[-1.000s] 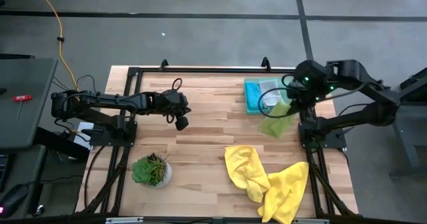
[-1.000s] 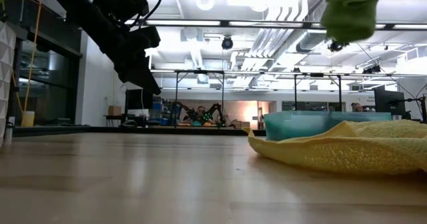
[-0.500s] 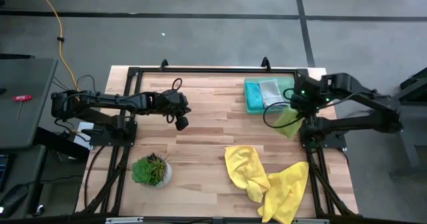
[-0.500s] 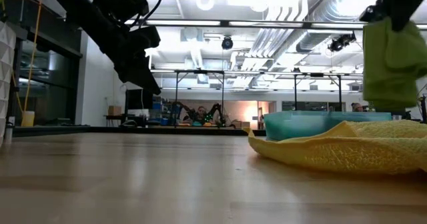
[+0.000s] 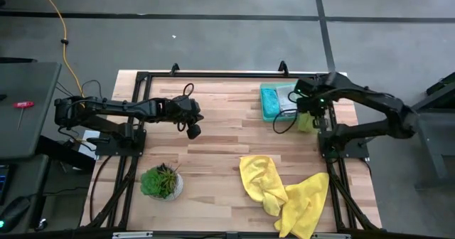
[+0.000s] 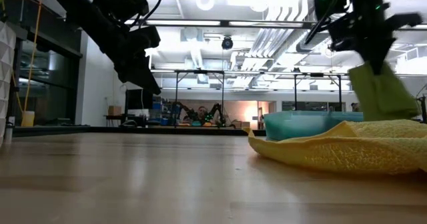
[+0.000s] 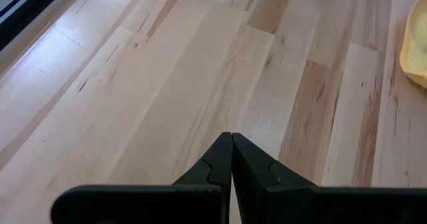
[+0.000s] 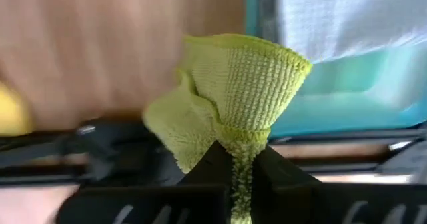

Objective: Fold microfiber towels
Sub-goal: Put the green towel into the green bin

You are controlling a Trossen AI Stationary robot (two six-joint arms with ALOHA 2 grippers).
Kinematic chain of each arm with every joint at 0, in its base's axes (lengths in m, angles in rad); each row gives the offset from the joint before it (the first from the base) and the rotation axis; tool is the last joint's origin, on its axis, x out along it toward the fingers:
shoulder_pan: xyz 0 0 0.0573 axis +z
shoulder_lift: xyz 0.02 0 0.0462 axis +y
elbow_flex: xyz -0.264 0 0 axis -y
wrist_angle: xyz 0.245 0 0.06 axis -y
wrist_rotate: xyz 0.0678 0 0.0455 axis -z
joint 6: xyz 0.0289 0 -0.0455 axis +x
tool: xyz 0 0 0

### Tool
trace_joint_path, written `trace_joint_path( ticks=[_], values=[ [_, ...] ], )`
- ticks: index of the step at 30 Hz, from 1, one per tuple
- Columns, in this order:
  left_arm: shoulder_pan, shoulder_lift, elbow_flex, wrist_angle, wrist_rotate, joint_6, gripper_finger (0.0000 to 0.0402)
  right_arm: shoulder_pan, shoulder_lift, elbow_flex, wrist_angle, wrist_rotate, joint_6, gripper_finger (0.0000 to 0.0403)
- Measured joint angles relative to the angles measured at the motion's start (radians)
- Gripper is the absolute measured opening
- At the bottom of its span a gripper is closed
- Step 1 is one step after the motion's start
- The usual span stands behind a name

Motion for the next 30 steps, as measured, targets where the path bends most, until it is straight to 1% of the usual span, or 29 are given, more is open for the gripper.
trace_joint_path(
  ticks=[3,6,10,13,17,22,26,30],
  values=[
    [0.000,0.000,0.000,0.000,0.000,-0.001,0.0000,-0.013,0.034,0.000,0.083,0.080,-0.047,0.0000],
    [0.000,0.000,0.000,0.000,0.000,-0.002,0.0000,-0.026,0.056,0.000,0.140,0.120,-0.084,0.0000],
    [0.000,0.000,0.000,0.000,-0.003,-0.010,0.0000,-0.044,0.063,0.000,0.149,0.168,-0.089,0.0000],
    [0.000,0.000,0.000,0.000,-0.002,-0.021,0.0000,-0.065,0.062,0.000,0.136,0.218,-0.050,0.0000],
    [0.000,0.000,0.000,0.000,-0.003,-0.036,0.0000,-0.093,0.062,0.000,0.128,0.258,-0.048,0.0000],
    [0.000,0.000,0.000,0.000,-0.002,-0.038,0.0000,-0.120,0.062,0.000,0.190,0.311,-0.096,0.0000],
    [0.000,0.000,0.000,0.000,-0.002,-0.038,0.0000,-0.138,0.062,0.000,0.238,0.331,-0.148,0.0000],
    [0.000,0.000,0.000,0.000,-0.002,-0.038,0.0000,-0.165,0.063,0.000,0.287,0.343,-0.158,0.0000]
  ],
)
